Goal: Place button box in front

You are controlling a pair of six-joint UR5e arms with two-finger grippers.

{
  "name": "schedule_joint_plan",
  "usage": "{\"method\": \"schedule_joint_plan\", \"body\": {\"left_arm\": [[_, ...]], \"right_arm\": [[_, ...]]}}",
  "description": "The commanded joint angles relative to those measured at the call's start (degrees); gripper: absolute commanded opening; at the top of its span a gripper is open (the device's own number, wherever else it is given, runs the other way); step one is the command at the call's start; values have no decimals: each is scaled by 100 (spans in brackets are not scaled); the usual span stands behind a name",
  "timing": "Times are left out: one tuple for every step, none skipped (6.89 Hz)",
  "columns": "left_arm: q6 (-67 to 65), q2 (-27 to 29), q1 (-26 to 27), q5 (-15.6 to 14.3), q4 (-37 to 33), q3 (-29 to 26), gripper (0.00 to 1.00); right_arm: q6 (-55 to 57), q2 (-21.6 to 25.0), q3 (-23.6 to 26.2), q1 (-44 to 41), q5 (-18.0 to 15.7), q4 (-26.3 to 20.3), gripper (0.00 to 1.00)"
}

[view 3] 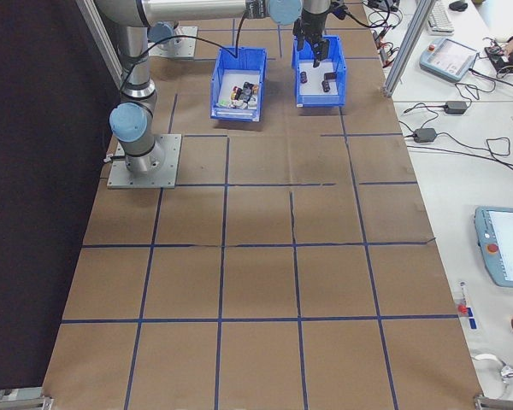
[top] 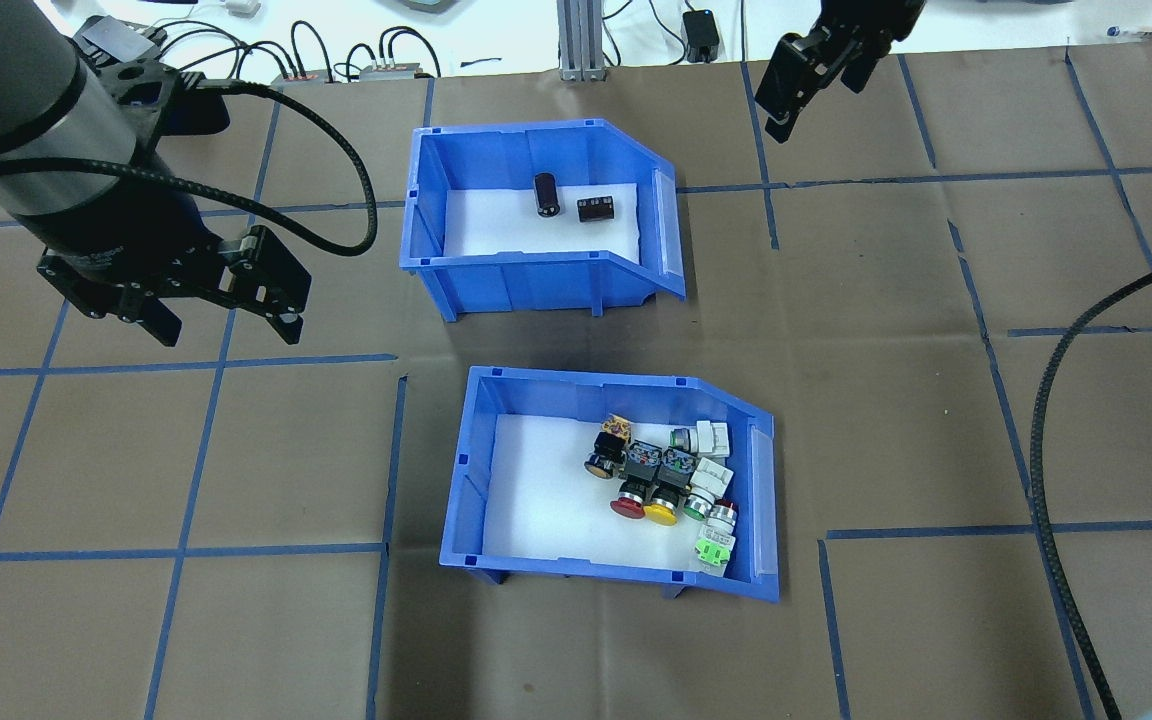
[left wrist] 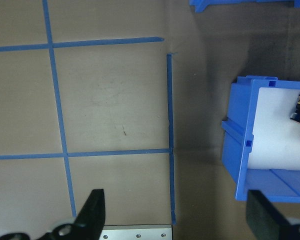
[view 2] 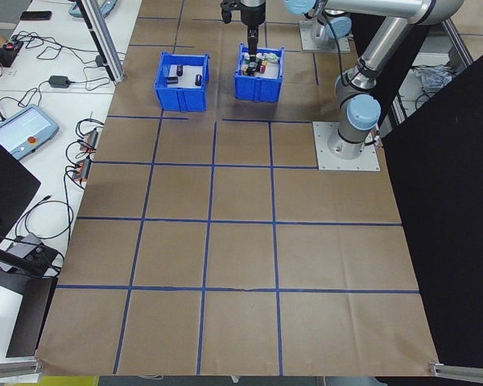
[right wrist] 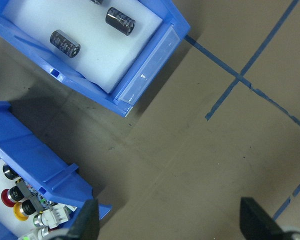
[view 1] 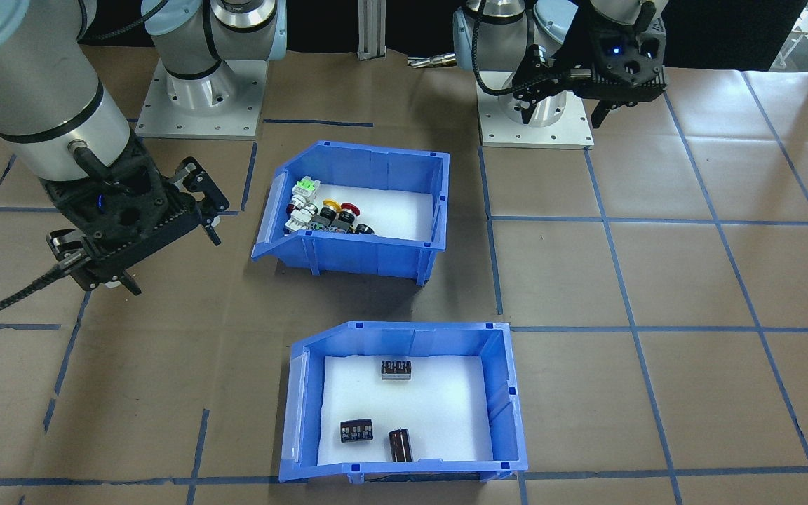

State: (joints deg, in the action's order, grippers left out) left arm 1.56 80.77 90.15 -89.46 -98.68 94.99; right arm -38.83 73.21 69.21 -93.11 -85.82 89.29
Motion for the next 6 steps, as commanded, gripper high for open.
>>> {"method": "schedule_joint_plan", "body": {"left_arm": [[-576,71,633,7,69,177,100],[-822,45,748,16,95,491,100],[-868,1,897,25,852,1017,100],[-894,-52,1056,16,1704,1544,100],[-947,-17,1101,25,2252,1819,100],[-1226,-8,1145,25,2266,1839,100]], "right_arm": [[-982,-664,-817,-381,-58,-8,100],[-1386,-1077,-1265,-574,-75,-17,100],[-1477,-1420,-1739,-733,-145,-295,100],[-1765,-1754,-2223,-804,-154,-533,100],[-1986,-2028,-2567,-892,-163,-588,100],[-2267,-2283,-2762,-1171,-224,-588,100]]}}
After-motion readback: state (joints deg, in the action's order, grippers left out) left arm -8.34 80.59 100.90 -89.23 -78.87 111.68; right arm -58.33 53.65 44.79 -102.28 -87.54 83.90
